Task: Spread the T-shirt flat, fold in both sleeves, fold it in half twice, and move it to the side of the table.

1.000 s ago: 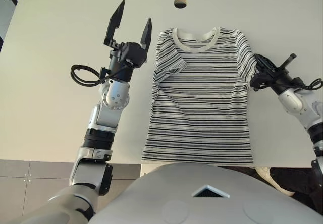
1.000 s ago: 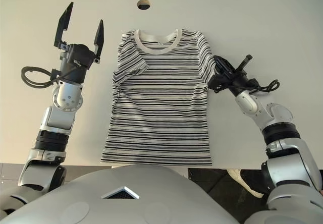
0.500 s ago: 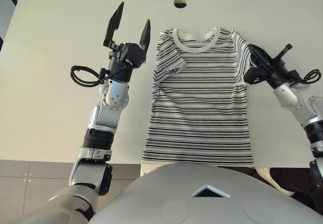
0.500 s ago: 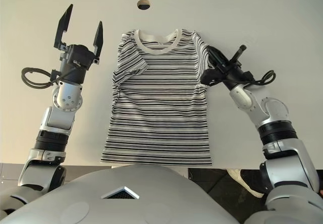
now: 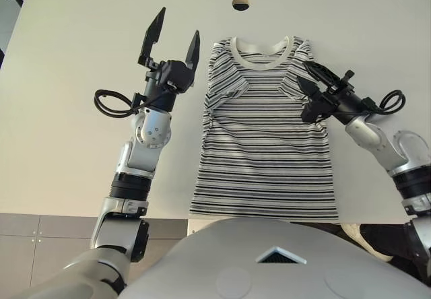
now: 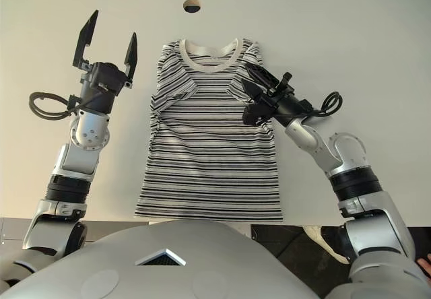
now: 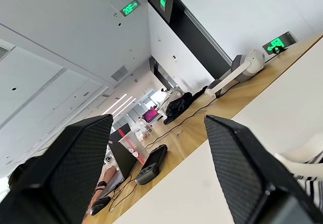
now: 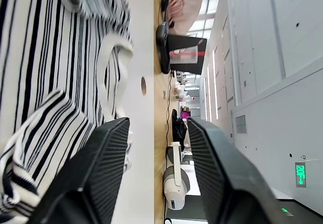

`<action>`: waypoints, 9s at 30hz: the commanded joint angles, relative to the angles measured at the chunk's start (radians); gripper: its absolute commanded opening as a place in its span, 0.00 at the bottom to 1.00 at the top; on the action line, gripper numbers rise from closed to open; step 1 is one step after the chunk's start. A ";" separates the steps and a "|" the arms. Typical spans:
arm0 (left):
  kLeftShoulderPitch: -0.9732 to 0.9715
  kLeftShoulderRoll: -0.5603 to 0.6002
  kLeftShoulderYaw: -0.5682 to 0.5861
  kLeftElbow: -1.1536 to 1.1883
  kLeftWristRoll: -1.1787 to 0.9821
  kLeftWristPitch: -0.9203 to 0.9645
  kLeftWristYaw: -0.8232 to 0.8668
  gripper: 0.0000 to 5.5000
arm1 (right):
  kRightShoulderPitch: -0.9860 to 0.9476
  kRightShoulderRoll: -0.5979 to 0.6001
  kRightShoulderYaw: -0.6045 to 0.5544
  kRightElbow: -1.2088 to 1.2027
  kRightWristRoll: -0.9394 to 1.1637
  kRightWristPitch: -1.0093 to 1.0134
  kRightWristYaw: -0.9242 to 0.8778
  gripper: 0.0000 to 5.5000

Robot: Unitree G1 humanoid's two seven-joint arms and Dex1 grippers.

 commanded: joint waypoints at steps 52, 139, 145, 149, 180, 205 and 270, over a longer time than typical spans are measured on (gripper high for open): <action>0.012 0.161 -0.273 0.141 0.134 -0.218 -0.290 0.62 | 0.460 -0.155 -0.415 -0.144 0.293 -0.103 0.268 0.63; 0.430 0.626 -0.273 -0.332 -0.306 -0.271 -0.909 0.02 | 0.782 -0.403 -0.336 -0.586 0.567 -0.110 0.923 0.02; 0.393 0.550 -0.210 -0.343 -0.590 -0.209 -0.895 0.02 | 0.819 -0.272 -0.479 -0.489 0.816 -0.127 0.813 0.02; 0.246 0.418 -0.138 -0.256 -0.570 -0.129 -0.812 0.02 | 0.630 -0.155 -0.434 -0.380 0.820 -0.131 0.750 0.02; -0.638 -0.130 -0.172 1.102 -0.018 -0.081 -0.223 0.22 | -0.383 0.299 -0.132 0.766 0.213 0.060 -0.040 0.26; -0.513 -0.097 0.079 0.886 -0.205 -0.173 -0.021 0.81 | 0.087 -0.001 -0.101 0.127 0.244 -0.065 0.338 0.50; -0.076 -0.110 0.165 0.211 -0.251 -0.214 -0.123 0.81 | -0.221 0.267 0.084 0.457 0.048 0.088 -0.116 0.50</action>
